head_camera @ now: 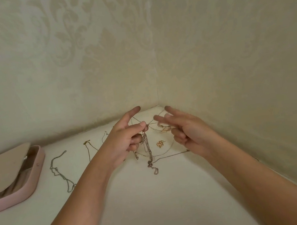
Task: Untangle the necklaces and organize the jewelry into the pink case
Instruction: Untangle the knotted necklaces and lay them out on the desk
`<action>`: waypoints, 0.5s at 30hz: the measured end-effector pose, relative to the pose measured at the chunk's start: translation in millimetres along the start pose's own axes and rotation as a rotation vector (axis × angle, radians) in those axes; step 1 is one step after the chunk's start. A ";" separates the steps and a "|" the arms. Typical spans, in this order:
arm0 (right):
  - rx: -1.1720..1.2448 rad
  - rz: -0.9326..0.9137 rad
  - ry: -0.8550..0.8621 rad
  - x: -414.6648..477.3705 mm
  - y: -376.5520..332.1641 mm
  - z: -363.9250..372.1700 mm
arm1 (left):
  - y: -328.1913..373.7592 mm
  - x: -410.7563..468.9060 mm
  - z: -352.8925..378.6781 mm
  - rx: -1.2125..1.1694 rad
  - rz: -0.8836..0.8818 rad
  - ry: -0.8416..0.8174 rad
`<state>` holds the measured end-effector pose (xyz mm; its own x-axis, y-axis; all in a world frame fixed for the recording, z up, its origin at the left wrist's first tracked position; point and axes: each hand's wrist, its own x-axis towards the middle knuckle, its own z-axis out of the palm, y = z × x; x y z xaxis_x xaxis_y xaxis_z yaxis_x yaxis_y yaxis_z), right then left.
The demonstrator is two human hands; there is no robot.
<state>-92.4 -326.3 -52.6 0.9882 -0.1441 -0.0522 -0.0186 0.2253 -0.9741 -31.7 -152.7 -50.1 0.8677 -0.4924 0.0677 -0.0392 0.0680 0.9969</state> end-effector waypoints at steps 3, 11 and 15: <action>-0.295 0.077 0.027 -1.9 0.9 0.7 | 0.1 -1.4 1.7 -0.028 0.001 -0.014; -0.627 -0.074 0.087 -8.2 -3.7 5.6 | -5.3 -0.2 3.4 0.050 -0.021 -0.042; -0.566 -0.064 -0.017 -11.1 -5.2 6.1 | -6.5 0.4 5.6 0.096 0.010 -0.029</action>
<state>-102.3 -320.0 -45.6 0.9922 -0.1241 0.0102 -0.0323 -0.3355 -0.9415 -33.8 -158.2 -56.3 0.8526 -0.5168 0.0776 -0.0964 -0.0096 0.9953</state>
